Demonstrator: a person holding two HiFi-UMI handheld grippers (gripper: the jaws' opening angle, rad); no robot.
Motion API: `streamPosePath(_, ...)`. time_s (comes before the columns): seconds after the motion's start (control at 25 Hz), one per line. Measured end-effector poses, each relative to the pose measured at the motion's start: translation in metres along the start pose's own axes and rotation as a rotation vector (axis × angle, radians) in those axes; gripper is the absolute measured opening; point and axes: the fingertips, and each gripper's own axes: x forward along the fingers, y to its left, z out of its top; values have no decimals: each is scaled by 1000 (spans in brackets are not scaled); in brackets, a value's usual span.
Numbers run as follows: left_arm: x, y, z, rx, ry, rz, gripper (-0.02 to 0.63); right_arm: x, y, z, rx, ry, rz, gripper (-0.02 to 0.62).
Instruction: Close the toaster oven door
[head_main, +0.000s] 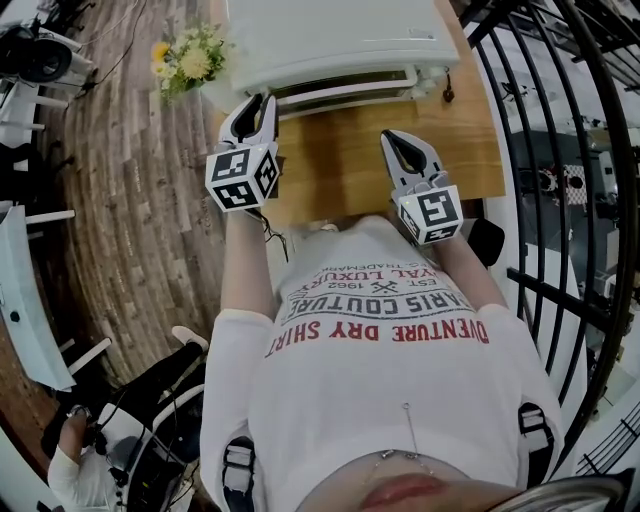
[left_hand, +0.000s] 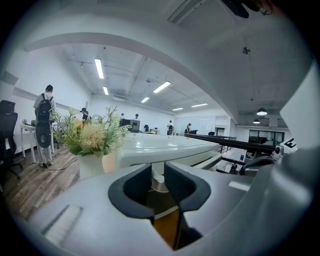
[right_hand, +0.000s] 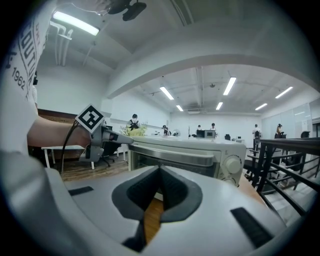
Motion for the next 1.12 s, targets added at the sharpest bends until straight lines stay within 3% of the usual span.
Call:
streamPosePath(0.12, 1, 0, 0, -10, 9, 0, 89, -2, 1, 1, -1, 0, -1, 5)
streamPosePath(0.28, -7, 2, 7, 35, -30, 46, 63, -7, 6, 8, -4, -17, 0, 5)
streamPosePath(0.48, -29, -8, 14, -23, -90, 26, 48, -17, 6, 24, -2, -56, 2, 5)
streamPosePath(0.8, -70, -46, 14, 27, -107, -19, 12, -40, 19, 35, -4, -98, 36, 5)
streamPosePath(1.12, -113, -76, 15, 95, -145, 7, 12, -57, 37, 41, -37, -111, 96, 5)
